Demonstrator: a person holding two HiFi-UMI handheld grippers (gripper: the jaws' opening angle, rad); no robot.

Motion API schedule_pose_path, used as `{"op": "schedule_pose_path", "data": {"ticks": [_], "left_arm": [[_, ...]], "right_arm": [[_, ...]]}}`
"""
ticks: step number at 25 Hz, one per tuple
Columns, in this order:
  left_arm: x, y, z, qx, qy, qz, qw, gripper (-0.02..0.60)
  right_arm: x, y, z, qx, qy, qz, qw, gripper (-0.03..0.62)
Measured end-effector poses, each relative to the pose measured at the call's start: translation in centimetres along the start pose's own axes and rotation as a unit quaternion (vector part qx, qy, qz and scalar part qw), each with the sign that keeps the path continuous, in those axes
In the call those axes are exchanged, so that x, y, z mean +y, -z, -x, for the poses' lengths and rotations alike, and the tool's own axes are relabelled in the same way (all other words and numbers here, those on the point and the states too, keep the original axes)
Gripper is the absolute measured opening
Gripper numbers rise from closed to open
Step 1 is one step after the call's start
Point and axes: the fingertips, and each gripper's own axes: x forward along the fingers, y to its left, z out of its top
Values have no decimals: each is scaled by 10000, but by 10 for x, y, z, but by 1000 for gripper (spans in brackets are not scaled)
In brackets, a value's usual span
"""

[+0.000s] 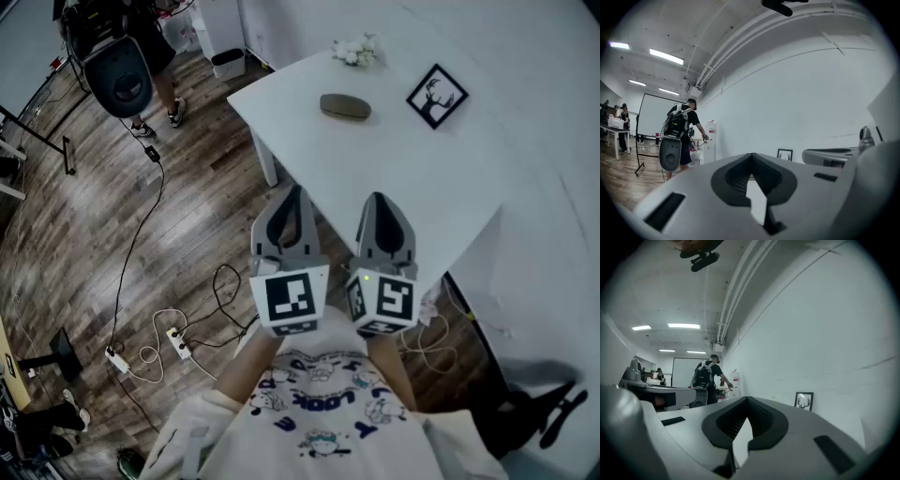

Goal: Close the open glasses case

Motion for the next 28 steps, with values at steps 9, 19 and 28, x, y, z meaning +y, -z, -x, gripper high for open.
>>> {"op": "schedule_pose_path", "data": {"ticks": [9, 19, 28], "left_arm": [[1, -2, -5, 17, -61, -74, 10000, -3], [17, -10, -39, 10, -35, -45, 10000, -3], [45, 2, -134, 132, 138, 119, 9997, -3]], "right_arm": [[-2, -3, -8, -54, -57, -2, 10000, 0], [-12, -16, -45, -75, -39, -190, 9998, 0], [-30, -4, -130, 87, 216, -189, 9995, 0]]}}
